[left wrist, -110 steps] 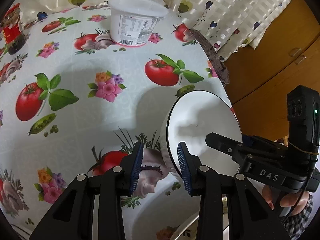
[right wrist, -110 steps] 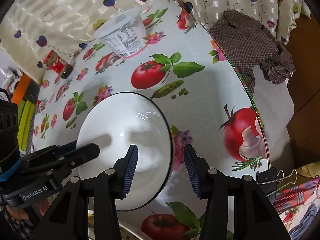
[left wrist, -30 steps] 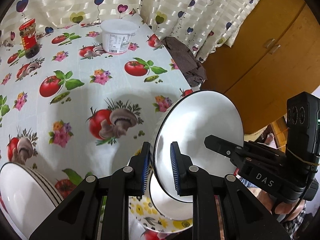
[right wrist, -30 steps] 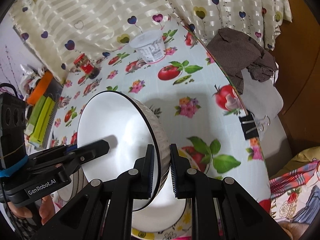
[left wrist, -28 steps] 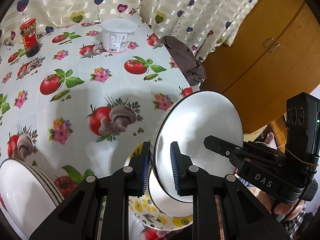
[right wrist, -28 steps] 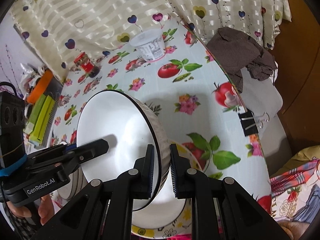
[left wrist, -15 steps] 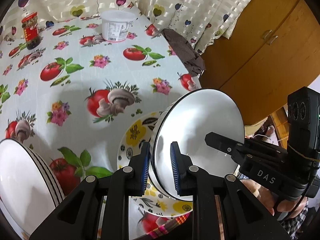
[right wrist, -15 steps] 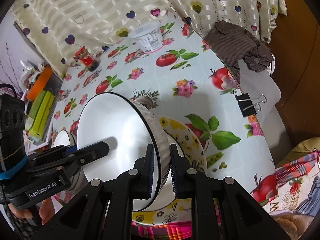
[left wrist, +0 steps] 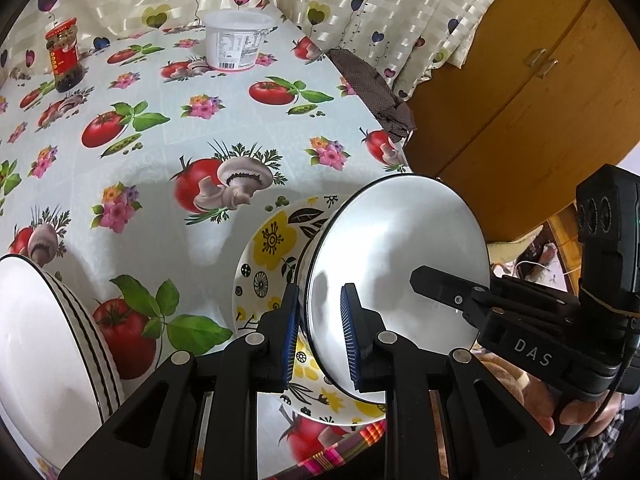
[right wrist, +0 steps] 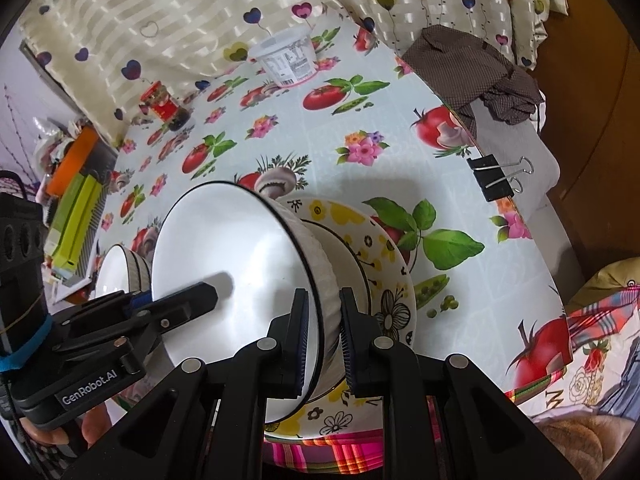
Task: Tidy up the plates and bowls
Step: 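Lower the second white bowl into the first bowl on the floral plate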
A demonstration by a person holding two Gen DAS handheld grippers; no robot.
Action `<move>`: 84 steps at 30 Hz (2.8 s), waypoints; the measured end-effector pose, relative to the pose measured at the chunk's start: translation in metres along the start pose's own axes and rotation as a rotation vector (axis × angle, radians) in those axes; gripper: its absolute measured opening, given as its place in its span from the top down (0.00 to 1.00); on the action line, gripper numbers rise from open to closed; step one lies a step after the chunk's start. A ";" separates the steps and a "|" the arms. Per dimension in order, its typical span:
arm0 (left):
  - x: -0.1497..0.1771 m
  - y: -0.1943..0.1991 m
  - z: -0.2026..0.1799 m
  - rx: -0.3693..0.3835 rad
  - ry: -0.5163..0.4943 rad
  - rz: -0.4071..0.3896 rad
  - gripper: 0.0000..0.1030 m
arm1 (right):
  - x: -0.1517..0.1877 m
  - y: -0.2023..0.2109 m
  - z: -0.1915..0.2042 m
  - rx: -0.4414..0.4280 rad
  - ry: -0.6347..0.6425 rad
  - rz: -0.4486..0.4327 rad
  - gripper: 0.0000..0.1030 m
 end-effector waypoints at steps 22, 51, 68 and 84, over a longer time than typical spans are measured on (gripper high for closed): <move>0.008 -0.003 -0.015 -0.141 -0.057 -0.079 0.79 | 0.002 -0.005 -0.002 0.027 0.022 -0.027 0.85; 0.007 -0.001 -0.011 -0.140 -0.060 -0.121 0.78 | 0.010 -0.003 0.015 0.144 0.090 -0.108 0.76; 0.008 -0.007 -0.010 -0.149 -0.061 -0.106 0.78 | 0.012 0.005 0.021 0.103 0.094 -0.120 0.62; 0.010 -0.009 -0.006 -0.136 -0.045 -0.099 0.78 | 0.019 0.020 0.009 0.096 0.083 -0.151 0.59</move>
Point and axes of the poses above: each gripper's, at about its wrist camera, not at the fingertips, and y roughly against the way its jaws point, z to its left, x to its underside, the point moved 3 cm from there along -y, roughly the way its jaws point, and after that the axes turned 15 degrees about z, right-handed, at the moved point
